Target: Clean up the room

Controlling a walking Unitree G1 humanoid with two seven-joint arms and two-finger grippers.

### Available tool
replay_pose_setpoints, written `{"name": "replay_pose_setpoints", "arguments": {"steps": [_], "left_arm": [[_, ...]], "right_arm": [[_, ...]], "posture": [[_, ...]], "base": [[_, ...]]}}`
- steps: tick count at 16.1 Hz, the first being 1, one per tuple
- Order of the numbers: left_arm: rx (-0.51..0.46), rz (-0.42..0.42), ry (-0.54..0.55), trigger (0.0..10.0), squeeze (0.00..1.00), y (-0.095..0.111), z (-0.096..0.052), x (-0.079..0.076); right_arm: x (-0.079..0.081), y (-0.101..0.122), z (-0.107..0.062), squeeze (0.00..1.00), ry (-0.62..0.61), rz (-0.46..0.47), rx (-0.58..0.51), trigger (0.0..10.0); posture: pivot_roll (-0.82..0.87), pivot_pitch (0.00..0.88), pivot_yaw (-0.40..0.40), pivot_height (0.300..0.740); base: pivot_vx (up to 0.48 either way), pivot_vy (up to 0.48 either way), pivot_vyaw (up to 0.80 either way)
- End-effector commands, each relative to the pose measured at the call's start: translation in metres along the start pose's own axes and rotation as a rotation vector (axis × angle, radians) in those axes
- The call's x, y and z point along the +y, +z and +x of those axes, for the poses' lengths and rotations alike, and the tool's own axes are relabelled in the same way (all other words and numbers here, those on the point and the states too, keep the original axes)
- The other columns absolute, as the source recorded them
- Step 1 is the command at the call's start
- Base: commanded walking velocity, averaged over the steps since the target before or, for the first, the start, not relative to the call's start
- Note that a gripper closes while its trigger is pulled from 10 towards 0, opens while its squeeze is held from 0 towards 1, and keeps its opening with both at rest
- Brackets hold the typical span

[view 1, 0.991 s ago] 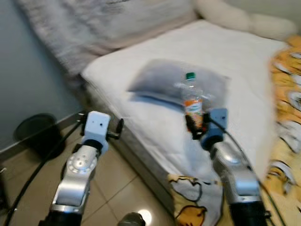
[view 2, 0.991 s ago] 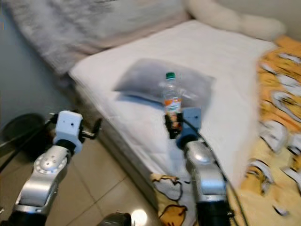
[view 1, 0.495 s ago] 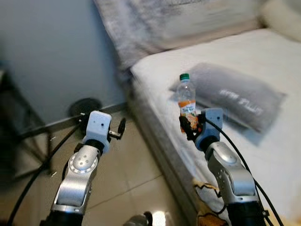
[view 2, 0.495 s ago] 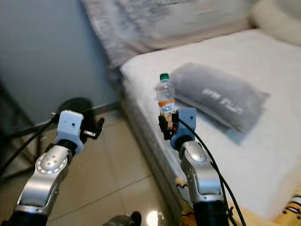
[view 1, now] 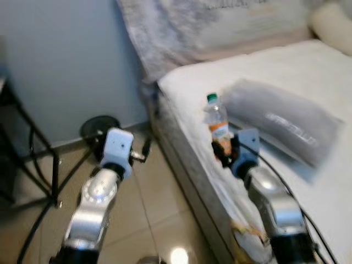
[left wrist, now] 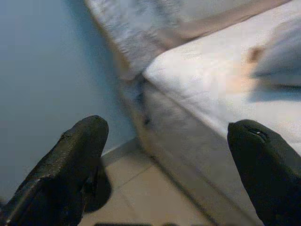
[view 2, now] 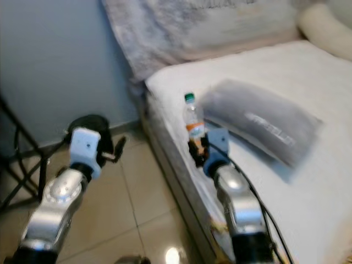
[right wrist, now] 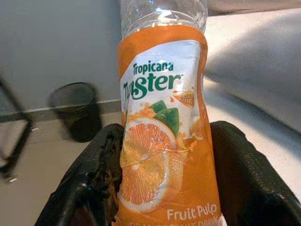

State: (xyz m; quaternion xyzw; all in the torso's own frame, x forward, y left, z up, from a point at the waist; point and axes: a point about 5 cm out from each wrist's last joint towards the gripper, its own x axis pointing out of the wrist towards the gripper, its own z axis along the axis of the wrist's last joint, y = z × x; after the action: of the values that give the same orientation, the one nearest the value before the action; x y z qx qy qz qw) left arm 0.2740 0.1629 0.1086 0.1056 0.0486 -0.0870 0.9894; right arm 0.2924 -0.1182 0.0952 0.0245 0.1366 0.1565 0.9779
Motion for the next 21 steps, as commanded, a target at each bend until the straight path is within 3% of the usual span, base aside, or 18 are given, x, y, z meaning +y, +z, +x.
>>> {"name": "replay_pose_setpoints", "arguments": {"steps": [1,4,8,9,10,11,15,17,21], "left_arm": [[-0.009,0.001,-0.002,10.0,0.00,0.003,0.000,-0.001],[-0.007,0.001,-0.002,10.0,0.00,0.002,-0.001,-0.001],[0.001,-0.001,0.005,10.0,0.00,0.000,-0.003,0.001],[0.003,-0.002,0.011,10.0,0.00,-0.001,-0.004,0.002],[0.007,-0.003,0.019,10.0,0.00,-0.002,-0.005,0.003],[0.009,-0.003,0.026,10.0,0.00,-0.003,-0.006,0.004],[0.018,-0.001,0.075,10.0,0.00,-0.013,-0.013,0.017],[0.029,-0.007,0.108,10.0,0.00,-0.019,-0.018,0.024],[0.023,0.007,0.061,10.0,0.00,-0.018,-0.017,0.016]], "right_arm": [[0.006,0.000,0.000,0.00,0.041,-0.013,0.005,10.0],[0.008,-0.001,0.001,0.00,0.044,-0.017,0.008,10.0],[0.001,-0.004,0.002,0.00,-0.019,-0.013,0.024,10.0],[-0.001,-0.005,0.002,0.00,-0.046,-0.036,0.023,10.0],[-0.009,-0.008,0.002,0.00,-0.135,-0.114,0.026,10.0],[-0.013,-0.009,0.001,0.00,-0.156,-0.113,0.025,10.0],[-0.027,-0.015,-0.008,0.00,-0.197,0.015,0.004,10.0],[-0.028,-0.022,-0.012,0.00,-0.185,0.004,0.015,10.0],[-0.023,-0.025,-0.010,0.00,-0.166,0.000,0.017,10.0]], "posture": [[0.15,0.000,0.046,0.740],[0.15,0.000,0.045,0.740],[0.15,0.000,0.045,0.740],[0.15,0.000,0.044,0.740],[0.15,0.000,0.045,0.740],[0.15,0.000,0.045,0.740],[0.16,0.000,0.021,0.740],[0.16,0.000,0.029,0.740],[0.15,0.000,0.059,0.740]], "base": [[0.326,0.000,0.80],[0.329,0.000,0.80],[0.329,0.000,0.00],[0.326,0.000,0.00],[0.326,0.000,0.00],[0.330,0.000,0.00],[0.327,0.000,0.00],[0.330,0.000,0.00],[0.344,0.000,0.80]]}}
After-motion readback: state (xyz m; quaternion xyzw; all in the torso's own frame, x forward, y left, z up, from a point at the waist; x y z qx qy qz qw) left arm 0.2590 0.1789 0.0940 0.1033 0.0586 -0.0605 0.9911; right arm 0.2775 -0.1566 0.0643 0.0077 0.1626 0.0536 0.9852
